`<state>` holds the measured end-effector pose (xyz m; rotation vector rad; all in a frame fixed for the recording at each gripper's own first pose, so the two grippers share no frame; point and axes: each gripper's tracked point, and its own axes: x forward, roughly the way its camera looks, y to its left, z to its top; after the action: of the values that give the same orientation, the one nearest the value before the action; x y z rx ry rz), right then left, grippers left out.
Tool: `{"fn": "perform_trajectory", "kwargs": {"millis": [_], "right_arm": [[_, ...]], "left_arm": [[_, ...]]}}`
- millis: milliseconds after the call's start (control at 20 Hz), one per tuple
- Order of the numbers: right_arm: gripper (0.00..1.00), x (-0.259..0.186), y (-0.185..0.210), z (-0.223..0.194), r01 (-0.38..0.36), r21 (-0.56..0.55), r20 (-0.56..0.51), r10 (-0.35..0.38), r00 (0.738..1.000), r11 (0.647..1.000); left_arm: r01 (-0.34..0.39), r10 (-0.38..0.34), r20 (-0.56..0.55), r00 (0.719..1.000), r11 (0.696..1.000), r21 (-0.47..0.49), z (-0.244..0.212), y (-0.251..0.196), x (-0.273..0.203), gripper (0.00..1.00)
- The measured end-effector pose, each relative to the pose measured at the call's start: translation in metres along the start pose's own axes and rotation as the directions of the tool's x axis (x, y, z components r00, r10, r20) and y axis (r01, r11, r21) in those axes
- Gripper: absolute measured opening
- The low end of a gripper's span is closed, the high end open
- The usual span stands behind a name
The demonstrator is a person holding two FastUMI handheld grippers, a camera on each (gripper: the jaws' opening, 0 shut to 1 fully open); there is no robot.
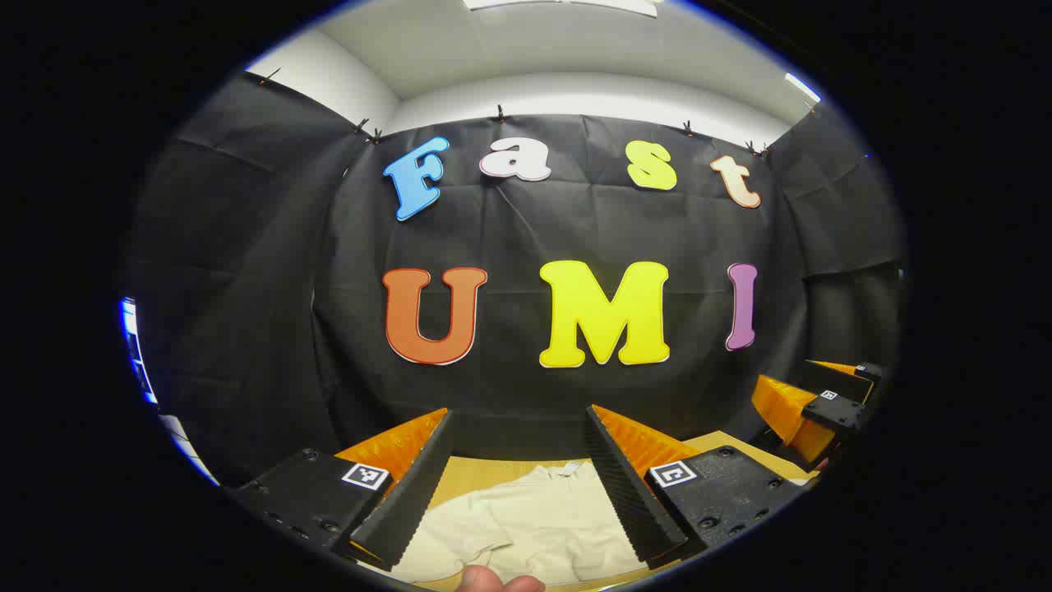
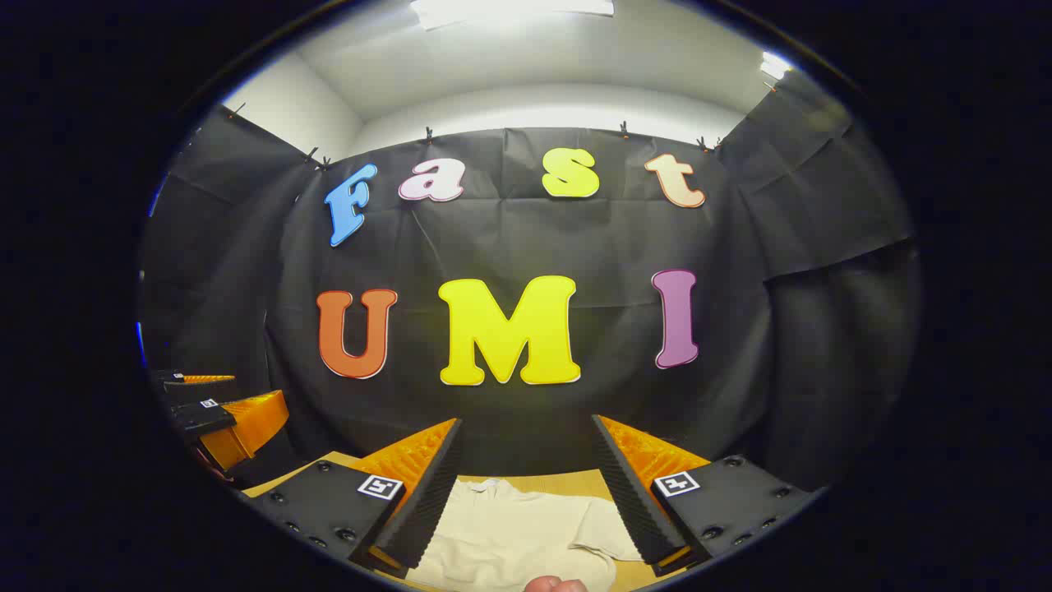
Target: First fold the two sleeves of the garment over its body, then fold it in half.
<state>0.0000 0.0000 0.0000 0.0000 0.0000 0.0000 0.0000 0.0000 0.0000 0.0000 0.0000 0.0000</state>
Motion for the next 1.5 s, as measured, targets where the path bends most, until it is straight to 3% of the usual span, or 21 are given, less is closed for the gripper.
{"fn": "perform_trajectory", "kwargs": {"millis": [250,400,550,750,1250,1500], "right_arm": [[0.95,0.002,-0.002,0.001,0.003,0.003,0.012,-0.003,1.0,1.0],[0.95,0.005,-0.002,0.003,0.007,-0.072,0.036,-0.004,0.999,0.997],[0.95,0.005,0.019,0.001,-0.064,-0.066,0.043,0.067,0.997,0.996],[0.94,0.007,0.023,0.001,-0.101,-0.022,0.038,0.102,0.994,0.995],[0.94,0.02,0.006,-0.006,-0.062,-0.011,0.004,0.062,0.998,0.998],[0.94,0.017,-0.028,-0.014,-0.026,-0.027,-0.025,0.025,0.999,0.999]], "left_arm": [[-0.011,0.01,0.02,1.0,1.0,0.02,0.003,-0.002,0.001,0.99],[-0.009,0.009,0.017,1.0,1.0,0.009,0.001,-0.005,0.001,0.99],[-0.014,0.014,-0.004,1.0,1.0,0.013,-0.007,-0.005,0.005,0.99],[-0.034,0.034,0.005,0.999,0.999,0.026,-0.003,0.001,0.01,0.99],[-0.045,0.045,0.01,0.999,0.999,0.01,-0.004,-0.005,0.017,0.99],[0.005,-0.005,-0.016,1.0,1.0,-0.018,-0.016,-0.032,0.019,0.99]]}}
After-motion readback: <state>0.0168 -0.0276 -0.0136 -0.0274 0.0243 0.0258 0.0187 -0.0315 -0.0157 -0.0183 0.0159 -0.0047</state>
